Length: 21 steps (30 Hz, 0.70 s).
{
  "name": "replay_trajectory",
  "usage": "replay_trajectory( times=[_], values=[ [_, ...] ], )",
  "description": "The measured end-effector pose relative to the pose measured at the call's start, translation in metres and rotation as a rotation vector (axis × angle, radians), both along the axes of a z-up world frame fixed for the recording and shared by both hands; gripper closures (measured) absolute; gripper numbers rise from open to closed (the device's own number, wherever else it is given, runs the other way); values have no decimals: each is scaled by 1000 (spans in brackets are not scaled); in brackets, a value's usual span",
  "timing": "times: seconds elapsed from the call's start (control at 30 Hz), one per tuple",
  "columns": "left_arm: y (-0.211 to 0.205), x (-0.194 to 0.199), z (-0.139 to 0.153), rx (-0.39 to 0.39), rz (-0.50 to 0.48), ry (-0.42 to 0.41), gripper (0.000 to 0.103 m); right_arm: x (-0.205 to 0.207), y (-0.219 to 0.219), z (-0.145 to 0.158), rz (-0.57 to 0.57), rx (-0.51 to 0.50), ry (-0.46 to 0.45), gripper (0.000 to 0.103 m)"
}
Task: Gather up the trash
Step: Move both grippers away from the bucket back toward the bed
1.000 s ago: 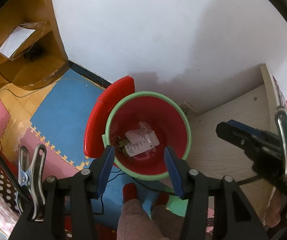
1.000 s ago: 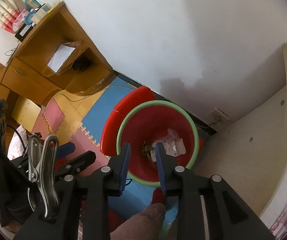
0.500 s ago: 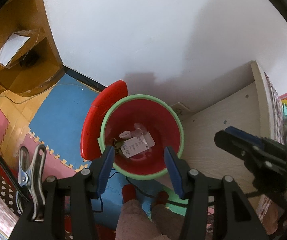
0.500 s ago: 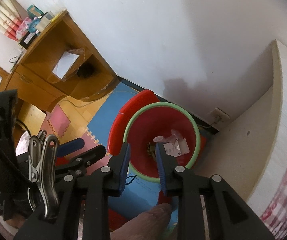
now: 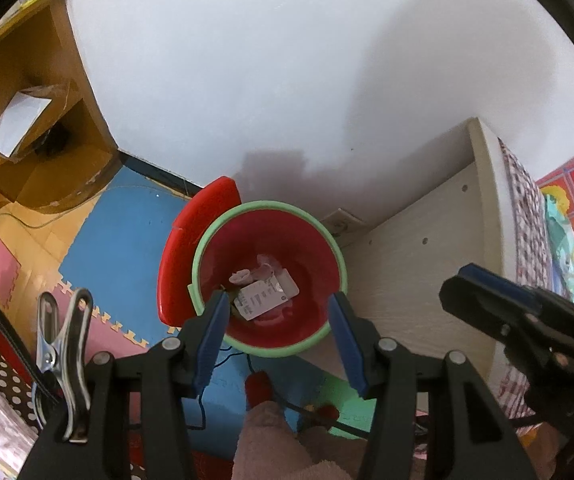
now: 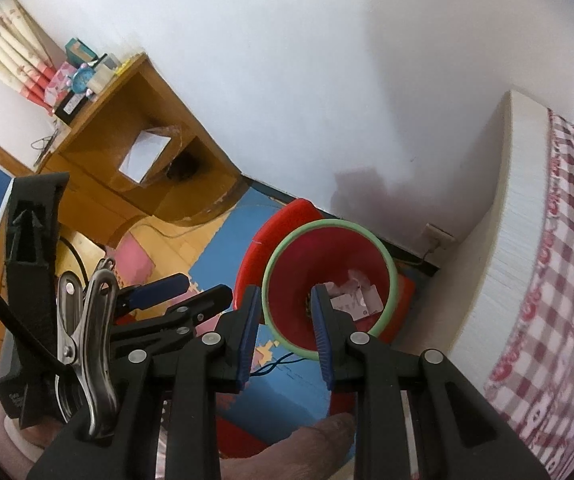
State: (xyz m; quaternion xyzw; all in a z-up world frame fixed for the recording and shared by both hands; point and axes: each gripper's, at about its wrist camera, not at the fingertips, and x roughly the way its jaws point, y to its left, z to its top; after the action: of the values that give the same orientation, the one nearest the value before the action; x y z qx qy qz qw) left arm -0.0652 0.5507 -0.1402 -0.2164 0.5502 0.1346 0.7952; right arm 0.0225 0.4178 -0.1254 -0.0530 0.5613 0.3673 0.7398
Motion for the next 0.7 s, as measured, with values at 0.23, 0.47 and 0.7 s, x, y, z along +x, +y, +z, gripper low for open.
replay_trajectory(
  times=[0.23,0.47,0.7],
  values=[
    [-14,-8,14,15,-11,-1,49,-15,-17,19,16,35,-13,76],
    [-32,-24,29,50,6,-13,49,-34,-42,35,40,67,-26,76],
    [-61,-40,46,69,6,-28,49,-54,-75,45,39,92,-37,76]
  ],
)
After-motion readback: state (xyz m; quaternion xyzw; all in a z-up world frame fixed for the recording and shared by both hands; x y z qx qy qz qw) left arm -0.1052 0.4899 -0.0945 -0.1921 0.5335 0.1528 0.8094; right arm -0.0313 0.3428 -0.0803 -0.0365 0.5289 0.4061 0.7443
